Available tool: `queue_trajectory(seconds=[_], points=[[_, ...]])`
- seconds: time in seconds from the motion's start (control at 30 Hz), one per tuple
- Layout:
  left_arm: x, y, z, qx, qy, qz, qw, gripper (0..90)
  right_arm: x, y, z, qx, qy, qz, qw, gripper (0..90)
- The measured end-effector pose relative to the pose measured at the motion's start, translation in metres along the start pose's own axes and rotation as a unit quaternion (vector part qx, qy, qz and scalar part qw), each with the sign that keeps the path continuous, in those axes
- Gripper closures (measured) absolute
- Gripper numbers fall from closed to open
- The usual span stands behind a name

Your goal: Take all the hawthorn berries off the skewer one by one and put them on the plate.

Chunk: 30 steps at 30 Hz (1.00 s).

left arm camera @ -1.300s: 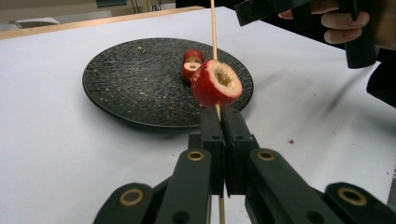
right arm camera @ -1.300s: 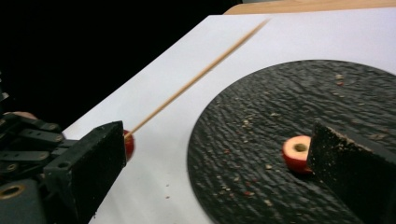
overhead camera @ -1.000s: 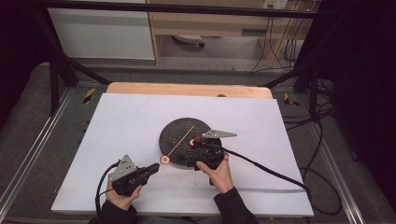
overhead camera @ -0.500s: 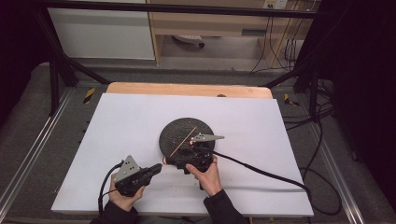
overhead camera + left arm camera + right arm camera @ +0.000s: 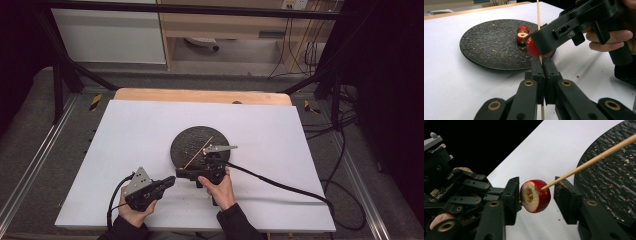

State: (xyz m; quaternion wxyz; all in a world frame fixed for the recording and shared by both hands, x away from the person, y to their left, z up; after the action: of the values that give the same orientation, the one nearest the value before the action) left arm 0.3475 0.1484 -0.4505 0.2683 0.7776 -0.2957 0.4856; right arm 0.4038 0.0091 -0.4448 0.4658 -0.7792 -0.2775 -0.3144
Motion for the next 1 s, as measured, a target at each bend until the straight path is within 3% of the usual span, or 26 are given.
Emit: queue_trajectory(seconds=[0.4, 0.63, 1.0], points=[[0.001, 0.001, -0.003, -0.001, 0.001, 0.0, 1.0, 88.4, 0.007, 0.0, -0.005, 0.001, 0.004, -0.001, 1.0, 64.5], [0.002, 0.0, -0.009, -0.006, 0.008, 0.0, 1.0, 88.4, 0.015, 0.001, -0.013, -0.01, 0.007, -0.016, 0.9998, 64.6], [0.002, 0.001, -0.015, -0.01, 0.018, 0.0, 0.9998, 88.5, 0.044, 0.012, -0.042, -0.039, 0.042, -0.022, 0.9981, 64.9]])
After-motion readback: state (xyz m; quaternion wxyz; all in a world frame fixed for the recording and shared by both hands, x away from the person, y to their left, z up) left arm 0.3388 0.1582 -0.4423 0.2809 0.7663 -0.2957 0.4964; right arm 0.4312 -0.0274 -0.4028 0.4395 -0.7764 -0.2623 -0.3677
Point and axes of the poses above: each handheld gripper's, and its own axes: z roughly forward along the jaws, x roughly out of its top, y roughly to its right, the point moved 6 cm from there along z, roughly forward along the jaws, and after that the axes turned 3 degrees about -z, right-handed, at the moved point
